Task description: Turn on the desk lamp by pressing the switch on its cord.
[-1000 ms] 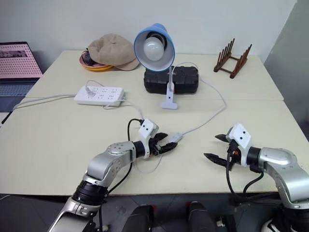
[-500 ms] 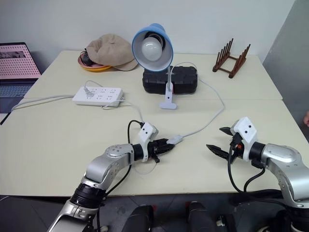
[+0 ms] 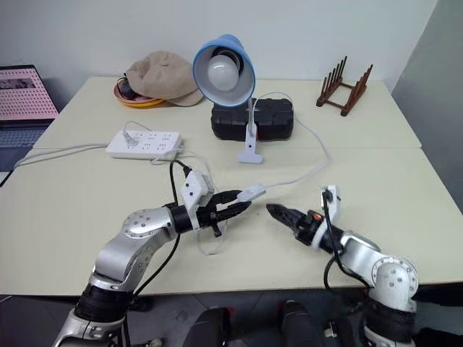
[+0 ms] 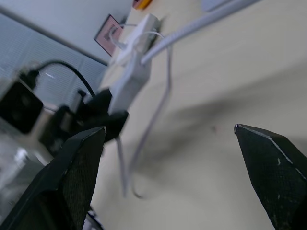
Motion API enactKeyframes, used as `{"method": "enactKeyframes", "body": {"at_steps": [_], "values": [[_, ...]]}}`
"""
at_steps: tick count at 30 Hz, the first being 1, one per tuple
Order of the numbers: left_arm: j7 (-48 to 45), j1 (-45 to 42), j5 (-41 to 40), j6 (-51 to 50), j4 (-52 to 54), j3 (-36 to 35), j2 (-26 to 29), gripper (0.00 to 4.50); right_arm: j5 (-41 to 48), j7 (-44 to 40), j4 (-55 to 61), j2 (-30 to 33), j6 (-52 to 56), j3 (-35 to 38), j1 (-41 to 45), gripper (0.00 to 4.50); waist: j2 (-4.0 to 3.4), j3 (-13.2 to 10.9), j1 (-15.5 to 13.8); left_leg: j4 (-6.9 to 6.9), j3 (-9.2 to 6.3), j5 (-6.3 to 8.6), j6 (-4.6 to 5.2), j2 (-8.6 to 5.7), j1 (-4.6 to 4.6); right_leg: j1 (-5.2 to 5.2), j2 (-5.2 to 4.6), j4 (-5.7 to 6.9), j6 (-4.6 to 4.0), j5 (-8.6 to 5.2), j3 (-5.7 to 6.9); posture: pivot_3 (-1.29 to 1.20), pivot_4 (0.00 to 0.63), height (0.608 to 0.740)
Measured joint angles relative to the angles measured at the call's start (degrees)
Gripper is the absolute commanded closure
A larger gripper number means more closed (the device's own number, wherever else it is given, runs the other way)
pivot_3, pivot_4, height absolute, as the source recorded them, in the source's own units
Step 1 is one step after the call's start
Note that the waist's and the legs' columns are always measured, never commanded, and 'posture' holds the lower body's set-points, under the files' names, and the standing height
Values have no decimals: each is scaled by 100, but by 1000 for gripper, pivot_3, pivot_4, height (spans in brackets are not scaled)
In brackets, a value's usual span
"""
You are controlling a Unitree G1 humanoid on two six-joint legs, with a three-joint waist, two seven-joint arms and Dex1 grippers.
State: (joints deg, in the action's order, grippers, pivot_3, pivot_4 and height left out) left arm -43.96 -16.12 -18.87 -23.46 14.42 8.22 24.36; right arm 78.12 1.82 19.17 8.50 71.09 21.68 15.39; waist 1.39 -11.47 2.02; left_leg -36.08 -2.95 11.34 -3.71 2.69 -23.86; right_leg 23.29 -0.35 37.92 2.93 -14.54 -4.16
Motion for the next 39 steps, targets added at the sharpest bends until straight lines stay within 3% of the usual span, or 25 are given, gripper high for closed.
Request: {"method": "enactKeyframes", "body": {"at_steps": [4, 8, 23, 27, 28, 39], "values": [[239, 45, 1, 1, 116, -16, -229, 3409, 1215, 1029, -323, 106, -300, -144, 69, 0, 3, 2, -5, 1, 3, 0, 0, -1, -3, 0, -1, -5, 2, 1, -4, 0, 150, 740], [339, 49, 3, 2, 314, 108, -367, 3409, 1951, 1466, -391, 274, -684, -544, 211, 0, 2, 2, 40, 12, -4, 1, 2, 7, 2, 3, 12, 2, 10, 5, 0, 0, 150, 740], [485, 127, -62, -187, 434, 108, -461, 3409, 2020, 1517, -497, 689, -1367, -1397, 211, 0, 2, 2, 91, 11, -5, 1, 2, 8, -1, 8, 14, 2, -5, -4, -2, 0, 150, 740], [489, 219, -107, -243, 548, 109, -457, 3409, 2008, 1481, -497, 725, -1465, -1470, 211, 705, 2, 2, 89, 11, -5, 1, 2, 8, -4, 8, 14, -1, -5, -4, -1, 0, 150, 740], [497, 218, -111, -248, 548, 110, -458, 3409, 1995, 1464, -497, 738, -1472, -1498, 211, 1101, 2, 2, 89, 11, -5, 1, 2, 8, -3, 8, 14, -1, -5, -4, -1, 0, 150, 740], [576, 218, -129, -288, 549, 162, -506, 3409, 1971, 1296, -447, 880, -1565, -1680, 181, 3653, 2, 2, 91, 13, -5, 1, 2, 8, -3, 9, 14, -3, -7, -5, -1, 0, 150, 740]]}}
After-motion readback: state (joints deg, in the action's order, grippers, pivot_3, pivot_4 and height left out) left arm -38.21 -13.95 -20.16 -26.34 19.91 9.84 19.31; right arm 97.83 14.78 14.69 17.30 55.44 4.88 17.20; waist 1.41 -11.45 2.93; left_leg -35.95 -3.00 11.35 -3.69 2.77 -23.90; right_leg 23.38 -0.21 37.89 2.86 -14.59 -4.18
